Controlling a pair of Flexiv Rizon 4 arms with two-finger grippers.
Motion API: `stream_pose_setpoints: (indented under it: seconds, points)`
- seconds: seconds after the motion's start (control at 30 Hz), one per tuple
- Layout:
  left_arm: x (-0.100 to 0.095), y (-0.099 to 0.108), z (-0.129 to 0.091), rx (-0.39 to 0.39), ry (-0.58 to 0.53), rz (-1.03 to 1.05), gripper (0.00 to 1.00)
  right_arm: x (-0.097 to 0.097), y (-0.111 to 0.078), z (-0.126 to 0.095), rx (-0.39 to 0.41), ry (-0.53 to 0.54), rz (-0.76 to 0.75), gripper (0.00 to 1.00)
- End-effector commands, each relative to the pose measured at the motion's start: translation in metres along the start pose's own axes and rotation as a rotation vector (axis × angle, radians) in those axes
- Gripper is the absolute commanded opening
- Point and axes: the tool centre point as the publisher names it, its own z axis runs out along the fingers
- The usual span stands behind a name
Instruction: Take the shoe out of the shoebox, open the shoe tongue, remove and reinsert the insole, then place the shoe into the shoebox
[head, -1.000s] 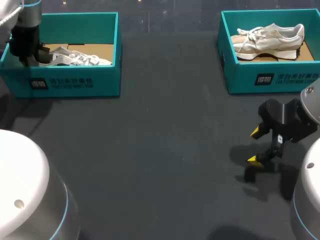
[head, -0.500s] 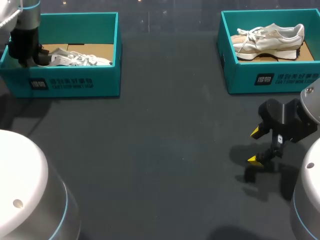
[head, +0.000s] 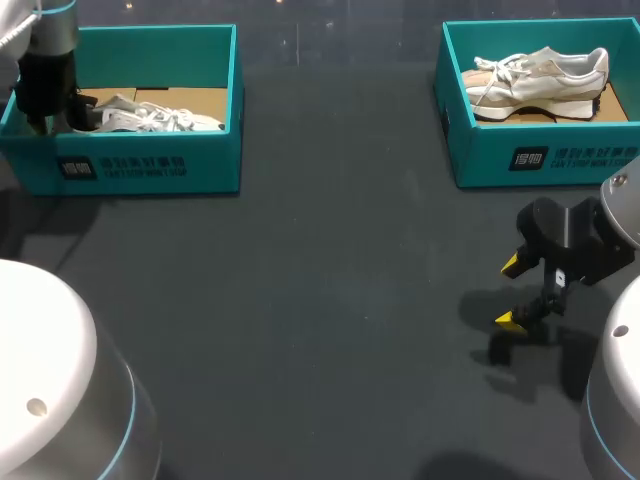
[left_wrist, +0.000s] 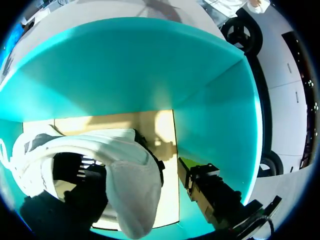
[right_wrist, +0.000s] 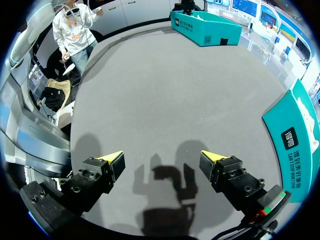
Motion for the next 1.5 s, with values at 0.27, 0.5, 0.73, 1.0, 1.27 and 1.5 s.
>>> stream_pose_setpoints:
  seconds: [0.27,0.5,0.73,1.0,1.27,1.5]
  points:
    - [-0.001,-0.002,-0.040,-0.035,-0.055,-0.002,0.90,0.002,-0.001,-0.001,0.001,-0.004,0.000,1.00]
    - [0.000,-0.011,-0.076,-0.061,-0.079,0.003,1.00,0.002,-0.001,-0.001,0.001,-0.004,0.000,1.00]
    - [0.014,-0.029,-0.124,-0.055,-0.087,0.005,1.00,0.002,-0.001,-0.001,0.001,-0.004,0.000,1.00]
    - [0.029,-0.052,-0.177,-0.070,-0.097,0.002,1.00,0.002,-0.001,-0.001,0.001,-0.004,0.000,1.00]
    - [0.036,-0.065,-0.210,-0.077,-0.088,-0.006,1.00,0.002,-0.001,-0.001,0.001,-0.004,0.000,1.00]
    - [0.041,-0.067,-0.229,-0.065,-0.099,0.005,1.00,0.002,-0.001,-0.001,0.001,-0.004,0.000,1.00]
